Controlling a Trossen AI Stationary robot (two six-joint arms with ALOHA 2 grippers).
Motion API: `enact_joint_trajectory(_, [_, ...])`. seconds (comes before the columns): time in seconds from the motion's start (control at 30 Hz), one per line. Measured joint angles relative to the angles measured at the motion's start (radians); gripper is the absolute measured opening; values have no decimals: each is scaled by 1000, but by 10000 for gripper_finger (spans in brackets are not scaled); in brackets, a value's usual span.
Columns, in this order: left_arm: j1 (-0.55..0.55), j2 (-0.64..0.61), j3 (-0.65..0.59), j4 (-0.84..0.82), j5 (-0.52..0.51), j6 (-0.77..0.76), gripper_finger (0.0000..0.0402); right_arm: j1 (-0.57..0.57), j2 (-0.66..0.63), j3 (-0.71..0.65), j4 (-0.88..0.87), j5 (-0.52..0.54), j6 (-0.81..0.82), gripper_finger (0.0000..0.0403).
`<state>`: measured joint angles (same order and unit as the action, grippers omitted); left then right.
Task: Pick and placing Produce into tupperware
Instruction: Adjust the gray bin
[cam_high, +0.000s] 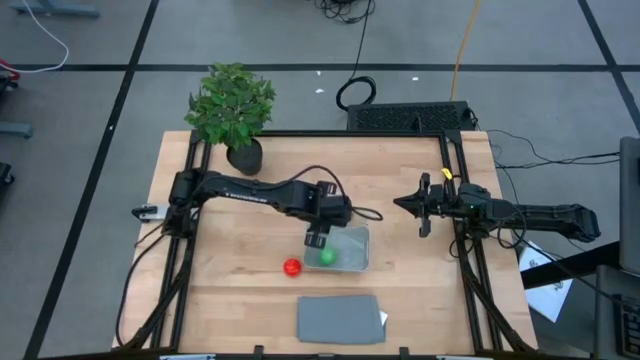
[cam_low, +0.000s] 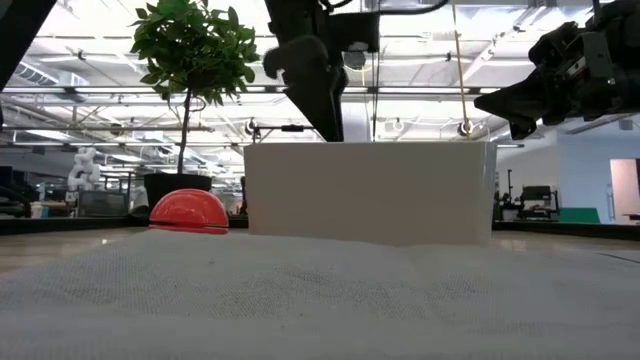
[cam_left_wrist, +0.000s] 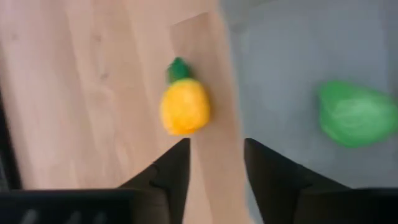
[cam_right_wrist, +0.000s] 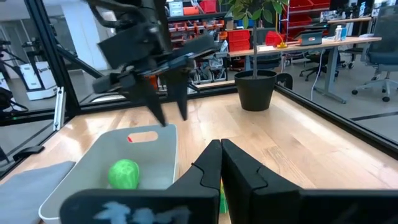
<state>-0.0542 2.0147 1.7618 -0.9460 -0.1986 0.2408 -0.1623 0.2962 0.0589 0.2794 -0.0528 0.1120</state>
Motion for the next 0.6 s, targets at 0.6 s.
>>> enact_joint_trajectory(0.6, [33,0,-96,-46,1,-43,2,0,0,0,-2,0,0,0])
